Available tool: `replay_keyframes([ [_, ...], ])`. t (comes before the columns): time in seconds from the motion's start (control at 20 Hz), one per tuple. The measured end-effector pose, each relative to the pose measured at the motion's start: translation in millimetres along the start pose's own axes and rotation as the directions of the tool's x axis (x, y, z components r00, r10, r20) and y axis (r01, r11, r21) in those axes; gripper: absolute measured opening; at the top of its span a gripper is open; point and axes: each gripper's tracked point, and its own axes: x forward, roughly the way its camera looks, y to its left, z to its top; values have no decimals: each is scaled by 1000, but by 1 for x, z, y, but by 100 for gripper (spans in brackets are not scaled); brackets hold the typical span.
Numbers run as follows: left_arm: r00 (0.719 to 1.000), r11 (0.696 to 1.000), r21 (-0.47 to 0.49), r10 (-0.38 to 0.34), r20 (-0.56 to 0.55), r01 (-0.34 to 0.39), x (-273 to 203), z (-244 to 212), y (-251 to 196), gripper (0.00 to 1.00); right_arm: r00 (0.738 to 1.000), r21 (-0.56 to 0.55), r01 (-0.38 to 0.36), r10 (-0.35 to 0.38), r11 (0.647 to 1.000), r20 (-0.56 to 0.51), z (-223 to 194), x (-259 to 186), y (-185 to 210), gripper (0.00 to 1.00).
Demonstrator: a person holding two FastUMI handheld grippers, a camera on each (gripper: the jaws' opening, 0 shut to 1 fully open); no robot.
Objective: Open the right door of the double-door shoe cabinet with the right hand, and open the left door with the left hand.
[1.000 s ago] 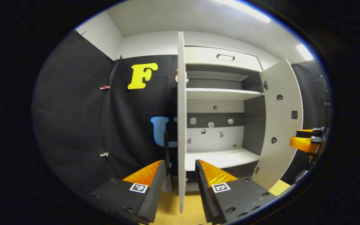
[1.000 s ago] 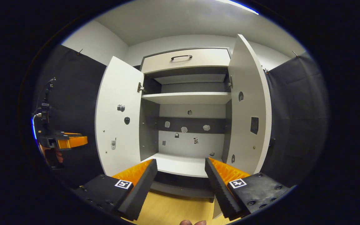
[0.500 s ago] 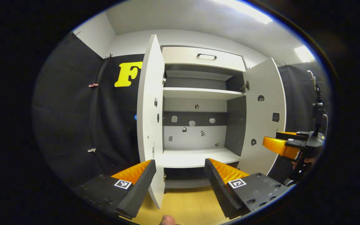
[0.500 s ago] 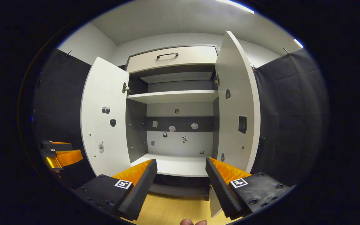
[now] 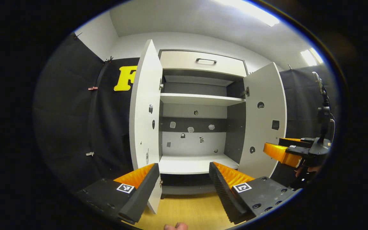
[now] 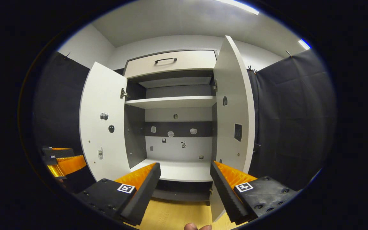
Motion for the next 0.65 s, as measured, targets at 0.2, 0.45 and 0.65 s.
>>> replay_keyframes([
  [0.2, 1000, 1000, 0, 0, -4, 0, 3, -6, -5, 96, 1000, -11, 21, -21, 1000, 3, 1, 3, -9, 98],
  [0.45, 1000, 1000, 7, -15, 4, 15, 15, -8, -13, 96, 998, -13, 53, -52, 999, 27, 5, 5, -22, 98],
  [0.65, 1000, 1000, -9, -14, -17, 14, 20, -12, -21, 96, 996, -35, 79, -77, 996, 41, 5, 8, -33, 98],
])
